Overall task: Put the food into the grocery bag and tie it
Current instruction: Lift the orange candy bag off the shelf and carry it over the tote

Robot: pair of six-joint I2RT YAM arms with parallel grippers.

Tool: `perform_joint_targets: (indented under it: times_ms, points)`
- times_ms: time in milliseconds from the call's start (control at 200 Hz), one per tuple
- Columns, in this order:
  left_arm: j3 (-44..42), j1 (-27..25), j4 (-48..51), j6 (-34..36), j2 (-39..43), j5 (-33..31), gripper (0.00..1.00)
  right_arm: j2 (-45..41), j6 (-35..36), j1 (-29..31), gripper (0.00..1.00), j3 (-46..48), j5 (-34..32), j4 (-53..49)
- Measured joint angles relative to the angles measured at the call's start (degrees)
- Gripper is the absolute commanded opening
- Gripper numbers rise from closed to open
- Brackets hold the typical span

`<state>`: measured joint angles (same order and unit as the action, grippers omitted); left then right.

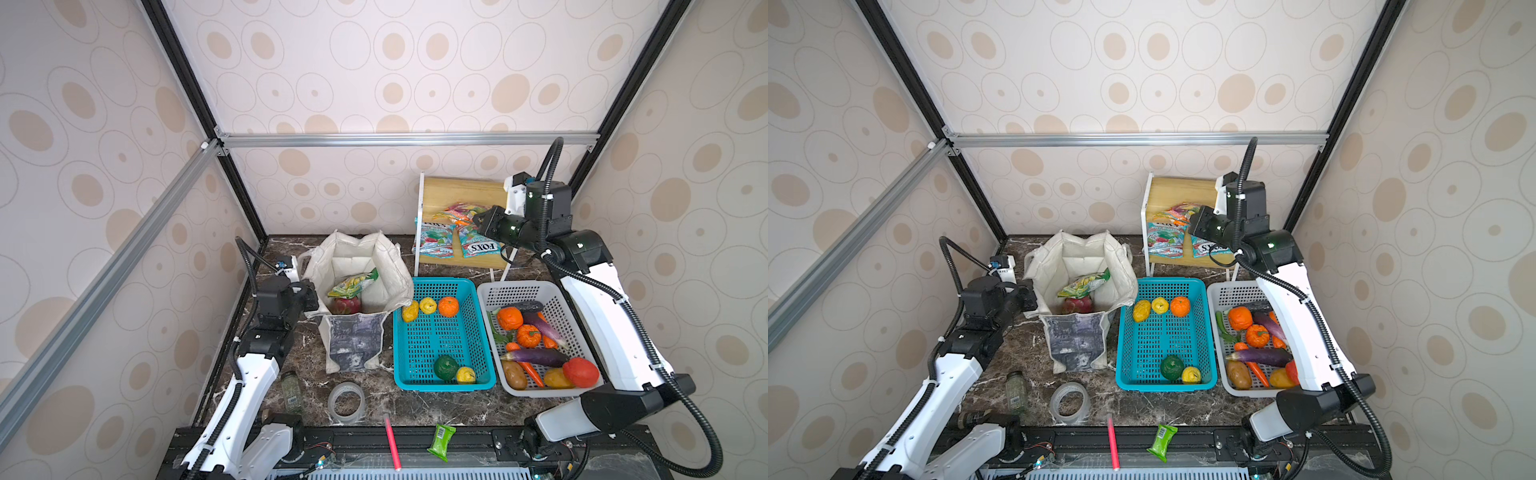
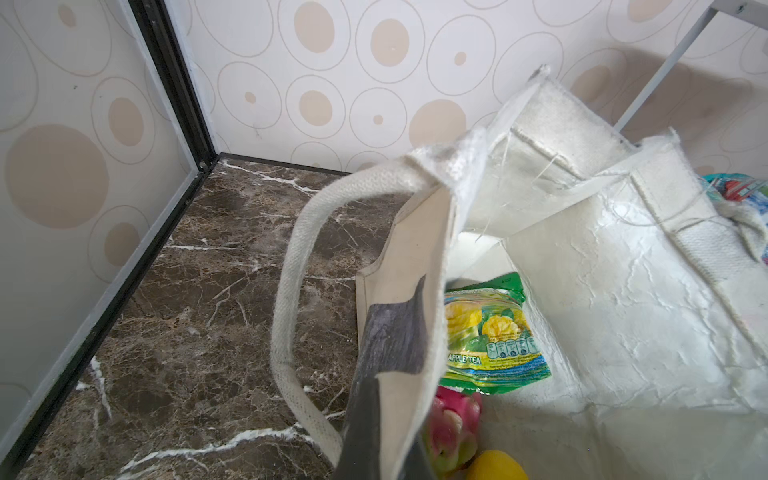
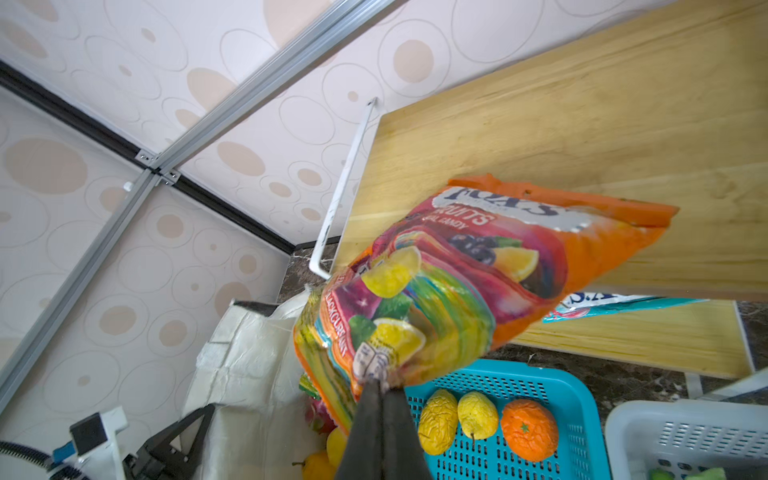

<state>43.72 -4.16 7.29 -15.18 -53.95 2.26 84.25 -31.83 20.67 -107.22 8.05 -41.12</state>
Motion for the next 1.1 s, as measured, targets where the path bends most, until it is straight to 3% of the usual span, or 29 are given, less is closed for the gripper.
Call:
perform_joint_targets:
  times_ms: [325, 565, 945, 1100]
  points:
    - [0.0, 0.0, 0.0, 0.0, 0.0, 0.0, 0.0, 0.0, 1.9, 16.4, 0.0, -2.6, -4.7, -1.4]
    - [0.0, 0.0, 0.0, 0.0, 0.0, 0.0, 0.0, 9.9, 2.8, 26.9, 0.0, -9.6, -4.8, -1.6]
    - [0.0, 0.0, 0.0, 0.0, 0.0, -0.1, 0.0, 30.2, 2.1, 29.0, 0.0, -23.2, 0.9, -2.1]
    - [0.0, 0.0, 0.0, 0.0, 0.0, -0.2, 0.0, 30.5, 1.4, 29.2, 0.0, -16.5, 2.6, 0.5]
